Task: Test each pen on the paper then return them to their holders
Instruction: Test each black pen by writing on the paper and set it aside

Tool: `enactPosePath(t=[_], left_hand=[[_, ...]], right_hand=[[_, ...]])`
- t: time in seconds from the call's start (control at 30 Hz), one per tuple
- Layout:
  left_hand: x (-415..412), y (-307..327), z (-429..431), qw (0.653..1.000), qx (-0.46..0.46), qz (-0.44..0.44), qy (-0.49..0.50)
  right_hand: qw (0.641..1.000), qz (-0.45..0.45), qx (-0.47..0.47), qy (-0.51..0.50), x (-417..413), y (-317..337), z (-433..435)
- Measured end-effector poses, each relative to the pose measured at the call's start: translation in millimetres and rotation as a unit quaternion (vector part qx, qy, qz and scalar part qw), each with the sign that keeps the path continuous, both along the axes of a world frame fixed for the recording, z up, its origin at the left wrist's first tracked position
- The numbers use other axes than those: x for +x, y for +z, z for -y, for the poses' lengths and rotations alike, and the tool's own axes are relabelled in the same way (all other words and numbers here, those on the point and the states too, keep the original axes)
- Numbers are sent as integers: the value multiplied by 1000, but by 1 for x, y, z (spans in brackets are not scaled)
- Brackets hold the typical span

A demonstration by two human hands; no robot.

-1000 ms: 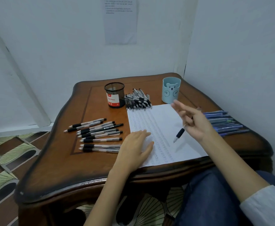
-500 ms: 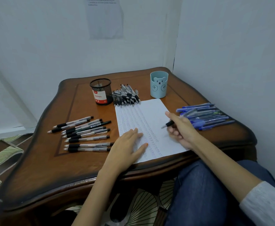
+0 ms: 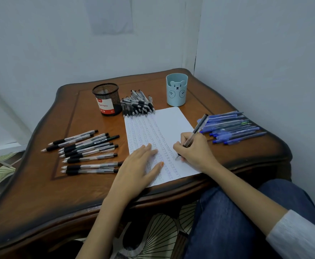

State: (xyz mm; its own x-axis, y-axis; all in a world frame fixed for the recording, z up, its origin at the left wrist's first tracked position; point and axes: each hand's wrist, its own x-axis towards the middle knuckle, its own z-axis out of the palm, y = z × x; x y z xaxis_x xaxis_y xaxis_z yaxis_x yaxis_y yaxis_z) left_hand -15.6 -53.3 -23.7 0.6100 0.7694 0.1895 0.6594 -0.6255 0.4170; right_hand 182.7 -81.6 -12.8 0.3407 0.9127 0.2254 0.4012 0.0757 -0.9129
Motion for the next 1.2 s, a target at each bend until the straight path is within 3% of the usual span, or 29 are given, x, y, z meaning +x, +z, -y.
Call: enactPosePath(t=[1.2], left_hand=[[1,3,3,1000,-4,13,4]], right_hand=[[999,-44,1,22,4,-3,-3]])
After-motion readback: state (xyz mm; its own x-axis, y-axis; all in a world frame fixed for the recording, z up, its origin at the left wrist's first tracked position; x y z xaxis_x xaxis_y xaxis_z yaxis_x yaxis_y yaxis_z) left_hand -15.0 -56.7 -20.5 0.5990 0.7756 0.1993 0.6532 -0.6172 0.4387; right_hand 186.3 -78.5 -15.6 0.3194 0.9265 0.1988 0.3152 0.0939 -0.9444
